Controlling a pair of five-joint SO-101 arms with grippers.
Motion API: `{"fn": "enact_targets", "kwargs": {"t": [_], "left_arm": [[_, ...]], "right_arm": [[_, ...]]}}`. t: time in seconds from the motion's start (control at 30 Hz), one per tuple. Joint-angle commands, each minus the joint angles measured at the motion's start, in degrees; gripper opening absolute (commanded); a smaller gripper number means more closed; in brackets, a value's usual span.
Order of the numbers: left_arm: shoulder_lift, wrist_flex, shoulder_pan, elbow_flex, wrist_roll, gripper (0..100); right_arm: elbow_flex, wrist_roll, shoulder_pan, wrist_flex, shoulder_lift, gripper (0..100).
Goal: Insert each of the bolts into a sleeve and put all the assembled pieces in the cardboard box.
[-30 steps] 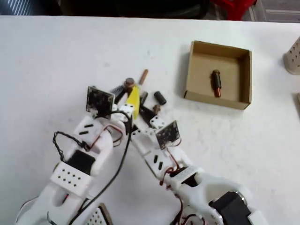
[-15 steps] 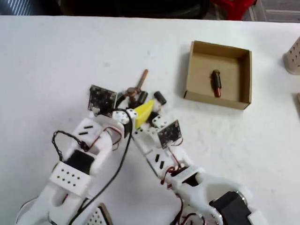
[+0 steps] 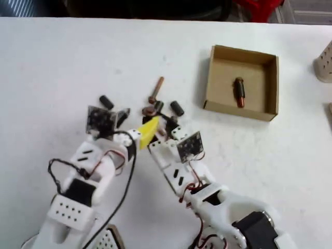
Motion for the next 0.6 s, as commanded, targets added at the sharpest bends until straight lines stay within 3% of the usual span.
{"fn": "enact_targets", "kwargs": {"t": [0.0,0.2,0.3,0.37,0.47,0.57], "left_arm": [[-6.5,6.9,-3.5,-0.4,-0.4,30],[-16.6,23.7,-4.4,-6.9,-0.1,30],[-20.5,28.4,-4.4,-9.0,0.1,28],[-21.8,28.0,-5.4,-8.9,1.4,21],[-20.9,25.1,-8.3,-8.8,2.3,2],[-17.5,20.4,-11.1,-7.3,2.4,6]], "right_arm": [[-1.0,0.6,1.8,-0.9,-0.9,1.6],[-5.1,0.6,5.3,5.1,-0.9,1.6],[-7.9,0.5,7.7,9.8,-0.9,1.6],[-8.8,0.3,9.1,10.5,-1.1,1.6],[-8.7,0.3,10.4,11.1,-3.3,1.6],[-9.0,0.3,12.7,17.3,-7.3,1.6]]}}
